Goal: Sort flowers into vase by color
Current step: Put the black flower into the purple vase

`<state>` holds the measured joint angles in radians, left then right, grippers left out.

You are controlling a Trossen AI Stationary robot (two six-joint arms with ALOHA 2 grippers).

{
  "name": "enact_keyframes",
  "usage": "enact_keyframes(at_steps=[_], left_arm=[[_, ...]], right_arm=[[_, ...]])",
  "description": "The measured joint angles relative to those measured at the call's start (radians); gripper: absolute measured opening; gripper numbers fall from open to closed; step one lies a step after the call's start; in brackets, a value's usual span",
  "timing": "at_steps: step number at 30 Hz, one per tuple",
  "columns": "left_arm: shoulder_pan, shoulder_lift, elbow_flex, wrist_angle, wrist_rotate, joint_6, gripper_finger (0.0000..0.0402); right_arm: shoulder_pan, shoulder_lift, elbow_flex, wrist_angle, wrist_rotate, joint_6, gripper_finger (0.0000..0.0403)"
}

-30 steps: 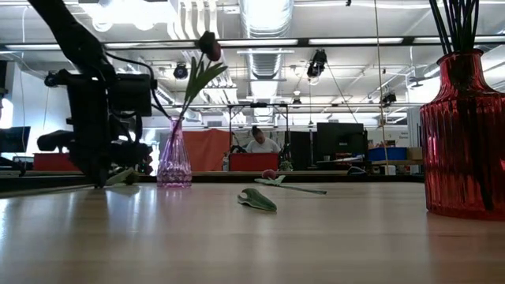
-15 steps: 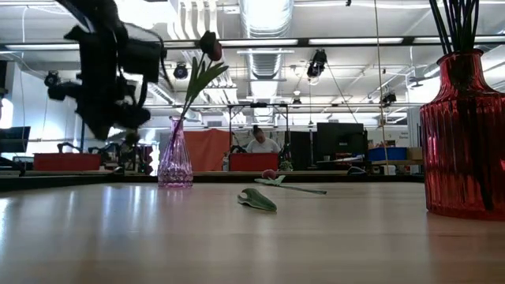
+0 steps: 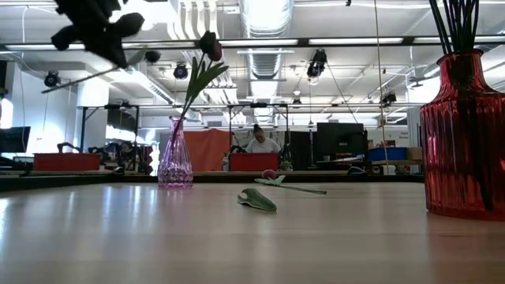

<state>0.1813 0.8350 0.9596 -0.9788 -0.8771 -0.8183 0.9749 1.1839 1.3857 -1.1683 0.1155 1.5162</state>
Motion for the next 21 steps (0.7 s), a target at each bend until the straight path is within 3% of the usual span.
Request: enact_keyframes(at_steps=[3,7,9,11,13,14,16,21], left_arm=[[-0.124,-0.070,-0.036,0.222,-0.019,0.160,0.0000],[-0.288,-0.132,-0.126,0.690,0.014,0.558,0.0000],[-0.355,-0.154,-0.199,0.952,0.156,0.782,0.0000],[-0.399,-0.175,-0.281,1.195,0.375,0.942,0.0000],[-0.415,-0.196,-0.367,1.400,0.567,1.026,0.0000],[-0.415,-0.204,-0.409,1.494,0.616,1.046,0.0000],[-0.411,-0.209,-0.492,1.651,0.603,1.078,0.0000],[-0.388,-0.180,-0.654,1.952,0.374,1.159,0.0000]], right_arm=[[0.000,0.000,0.000,0.000,0.016,-0.002,0.0233],[0.000,0.000,0.000,0.000,0.022,-0.011,0.0233],[0.000,0.000,0.000,0.000,0.037,-0.017,0.0233],[0.000,0.000,0.000,0.000,0.045,-0.025,0.0233],[0.000,0.000,0.000,0.000,0.045,-0.026,0.0233],[0.000,0.000,0.000,0.000,0.045,-0.026,0.0233],[0.000,0.003,0.000,0.001,0.045,-0.026,0.0233],[0.000,0.004,0.000,0.003,0.046,-0.026,0.0233]])
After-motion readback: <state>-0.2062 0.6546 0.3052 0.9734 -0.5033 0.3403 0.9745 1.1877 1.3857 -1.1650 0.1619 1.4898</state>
